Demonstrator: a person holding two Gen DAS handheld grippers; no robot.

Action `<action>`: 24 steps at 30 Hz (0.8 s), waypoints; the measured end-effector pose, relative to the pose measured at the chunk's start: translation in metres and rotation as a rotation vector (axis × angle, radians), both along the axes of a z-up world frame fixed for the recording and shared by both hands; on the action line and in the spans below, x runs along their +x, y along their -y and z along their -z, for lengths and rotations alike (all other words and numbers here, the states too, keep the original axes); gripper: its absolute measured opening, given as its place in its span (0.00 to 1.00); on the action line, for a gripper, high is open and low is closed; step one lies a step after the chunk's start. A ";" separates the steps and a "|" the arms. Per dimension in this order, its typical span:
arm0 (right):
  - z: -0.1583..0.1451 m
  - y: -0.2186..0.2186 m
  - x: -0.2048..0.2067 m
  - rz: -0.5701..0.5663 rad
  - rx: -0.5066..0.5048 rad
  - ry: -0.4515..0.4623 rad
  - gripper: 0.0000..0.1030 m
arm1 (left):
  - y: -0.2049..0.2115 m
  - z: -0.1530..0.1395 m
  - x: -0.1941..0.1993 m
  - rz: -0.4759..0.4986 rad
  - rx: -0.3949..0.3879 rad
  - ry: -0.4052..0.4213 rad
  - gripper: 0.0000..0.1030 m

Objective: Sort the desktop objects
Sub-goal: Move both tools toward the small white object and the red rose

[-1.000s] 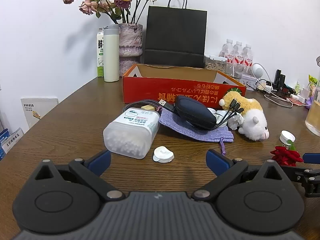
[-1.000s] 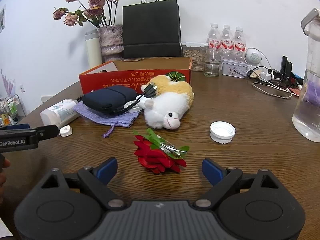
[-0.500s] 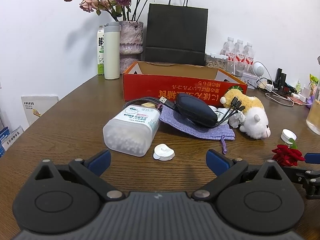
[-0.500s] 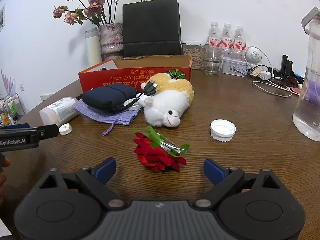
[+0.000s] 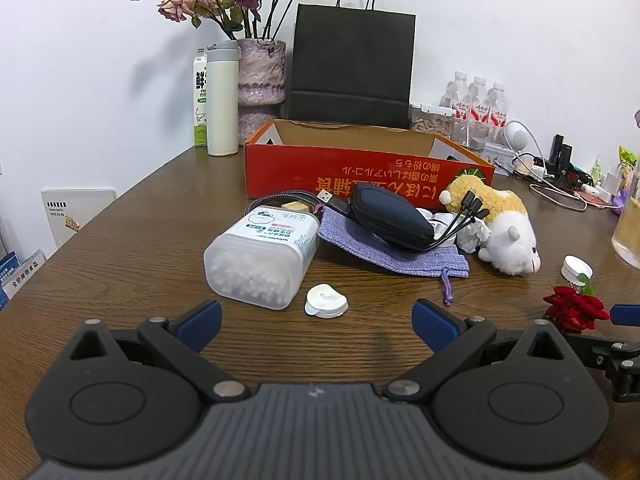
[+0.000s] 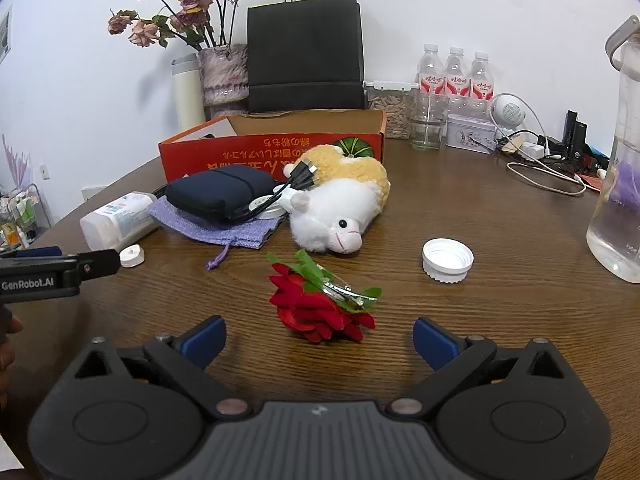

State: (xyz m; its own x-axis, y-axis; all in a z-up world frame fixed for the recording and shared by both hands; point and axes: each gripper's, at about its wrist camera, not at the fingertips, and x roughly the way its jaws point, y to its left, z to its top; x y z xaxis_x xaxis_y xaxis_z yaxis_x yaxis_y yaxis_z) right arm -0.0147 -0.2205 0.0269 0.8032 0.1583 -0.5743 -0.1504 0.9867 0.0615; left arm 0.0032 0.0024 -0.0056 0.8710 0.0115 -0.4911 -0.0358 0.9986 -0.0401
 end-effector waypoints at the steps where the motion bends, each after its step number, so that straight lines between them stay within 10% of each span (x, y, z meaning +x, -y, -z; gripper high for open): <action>1: 0.000 0.000 0.000 0.000 -0.001 -0.001 0.99 | 0.000 0.000 0.000 0.000 -0.001 0.000 1.00; 24: 0.001 -0.002 0.006 -0.004 -0.021 -0.026 1.00 | 0.004 0.005 0.007 0.023 -0.003 -0.038 1.00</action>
State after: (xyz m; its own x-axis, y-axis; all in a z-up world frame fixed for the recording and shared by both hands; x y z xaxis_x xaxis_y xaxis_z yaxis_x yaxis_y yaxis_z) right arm -0.0088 -0.2190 0.0255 0.7875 0.1490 -0.5980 -0.1525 0.9873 0.0450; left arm 0.0097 -0.0019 -0.0103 0.8517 -0.0094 -0.5239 -0.0148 0.9990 -0.0420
